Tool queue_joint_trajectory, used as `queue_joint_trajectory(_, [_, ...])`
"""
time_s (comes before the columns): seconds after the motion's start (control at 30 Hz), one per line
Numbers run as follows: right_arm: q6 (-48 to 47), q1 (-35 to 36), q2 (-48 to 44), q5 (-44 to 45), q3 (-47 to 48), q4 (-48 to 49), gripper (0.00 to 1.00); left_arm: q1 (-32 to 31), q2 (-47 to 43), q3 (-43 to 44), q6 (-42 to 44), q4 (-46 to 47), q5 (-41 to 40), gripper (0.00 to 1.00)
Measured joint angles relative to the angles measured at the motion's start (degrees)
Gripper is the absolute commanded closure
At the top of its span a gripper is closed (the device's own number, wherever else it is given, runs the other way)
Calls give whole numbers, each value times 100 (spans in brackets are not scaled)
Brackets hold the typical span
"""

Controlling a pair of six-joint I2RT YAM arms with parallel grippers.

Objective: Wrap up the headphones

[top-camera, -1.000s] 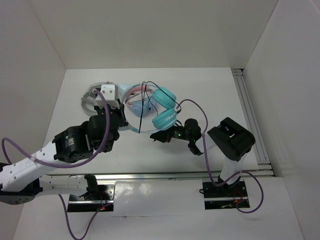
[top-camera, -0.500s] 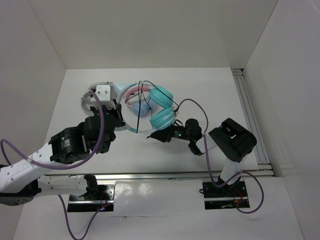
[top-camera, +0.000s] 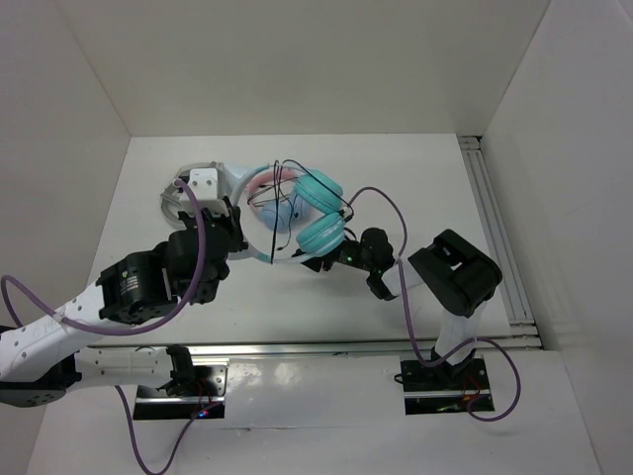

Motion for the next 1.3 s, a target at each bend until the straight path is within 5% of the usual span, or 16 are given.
queue_joint_trajectory(0.37, [-754,334,0,789,570,-772,51,0,0,0,-136,-129,74,100])
queue_joint_trajectory(0.5, [-942,511,37,1027,595,-960,70,0,0,0,-138,-155,122,100])
queue_joint_trajectory(0.8, [-817,529,544,986,350,-691,72,0,-4,0,-138,-162,164,100])
queue_joint_trajectory(0.9, [-728,529,710,970,345,-564,88,0,-28,0,-138,-164,201,100])
queue_joint_trajectory(1.3, [-597,540,730,1014,238,-289,100,0,-186,0,-415,-378,103,100])
